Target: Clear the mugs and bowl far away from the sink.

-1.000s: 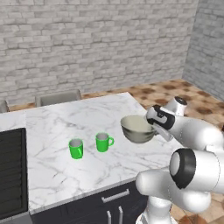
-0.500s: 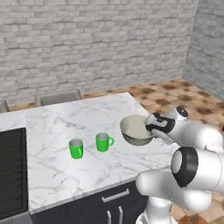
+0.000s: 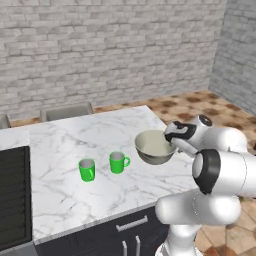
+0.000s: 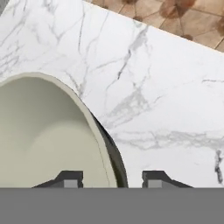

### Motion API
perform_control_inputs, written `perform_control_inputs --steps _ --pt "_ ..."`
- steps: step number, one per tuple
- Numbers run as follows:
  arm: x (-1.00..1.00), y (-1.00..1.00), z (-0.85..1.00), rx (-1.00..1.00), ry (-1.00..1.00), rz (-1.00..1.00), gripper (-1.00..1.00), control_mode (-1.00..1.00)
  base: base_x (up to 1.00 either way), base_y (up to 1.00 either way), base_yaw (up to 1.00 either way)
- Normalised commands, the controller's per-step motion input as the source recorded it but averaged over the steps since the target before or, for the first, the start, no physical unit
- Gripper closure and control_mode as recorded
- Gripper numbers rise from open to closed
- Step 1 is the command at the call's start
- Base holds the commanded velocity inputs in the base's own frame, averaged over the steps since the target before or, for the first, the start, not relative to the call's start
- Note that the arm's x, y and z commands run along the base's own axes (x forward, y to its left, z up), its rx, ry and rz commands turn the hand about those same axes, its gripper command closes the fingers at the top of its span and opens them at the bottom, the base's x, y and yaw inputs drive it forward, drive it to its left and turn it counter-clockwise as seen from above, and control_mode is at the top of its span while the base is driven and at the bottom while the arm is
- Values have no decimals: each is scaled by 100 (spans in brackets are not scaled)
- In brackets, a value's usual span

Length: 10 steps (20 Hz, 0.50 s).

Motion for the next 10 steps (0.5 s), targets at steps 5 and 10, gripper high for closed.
perform_control_inputs --steps 5,10 --pt "-22 0 25 0 -14 2 -100 -100 0 0 0" --pt "-25 0 60 0 -16 5 -100 -100 0 0 0"
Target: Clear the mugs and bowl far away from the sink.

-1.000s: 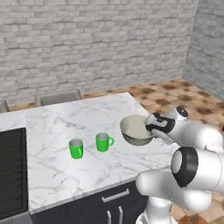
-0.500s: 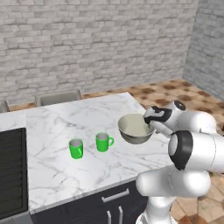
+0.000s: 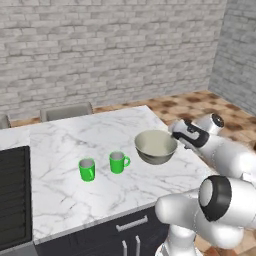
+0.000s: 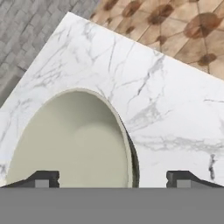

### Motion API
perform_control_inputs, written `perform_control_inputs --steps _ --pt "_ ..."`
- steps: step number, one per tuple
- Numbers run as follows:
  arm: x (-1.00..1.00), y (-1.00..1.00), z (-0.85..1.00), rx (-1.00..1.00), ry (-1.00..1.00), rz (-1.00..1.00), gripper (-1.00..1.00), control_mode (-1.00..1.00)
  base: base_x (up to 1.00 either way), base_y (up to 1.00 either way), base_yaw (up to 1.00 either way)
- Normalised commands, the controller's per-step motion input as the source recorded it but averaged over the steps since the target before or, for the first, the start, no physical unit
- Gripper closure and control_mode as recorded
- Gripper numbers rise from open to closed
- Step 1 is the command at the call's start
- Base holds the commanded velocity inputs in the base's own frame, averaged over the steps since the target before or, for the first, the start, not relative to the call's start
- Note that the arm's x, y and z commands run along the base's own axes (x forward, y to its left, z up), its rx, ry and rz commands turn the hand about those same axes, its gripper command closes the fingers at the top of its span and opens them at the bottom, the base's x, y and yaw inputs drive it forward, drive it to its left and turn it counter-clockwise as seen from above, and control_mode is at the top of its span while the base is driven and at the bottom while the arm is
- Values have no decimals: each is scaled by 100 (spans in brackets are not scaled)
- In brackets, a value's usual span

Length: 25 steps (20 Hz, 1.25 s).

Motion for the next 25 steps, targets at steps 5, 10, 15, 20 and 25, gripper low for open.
perform_control_inputs --steps 5,10,15,20,25 --pt "-31 4 100 0 -4 3 -100 -100 0 0 0" --pt "-66 14 100 0 0 4 -100 -100 0 0 0" --pt "-85 32 100 -3 10 11 -100 -100 0 0 0" --pt "-94 51 85 -14 8 19 -100 -100 0 0 0" --pt "-69 39 30 -24 -1 20 -100 -100 0 0 0"
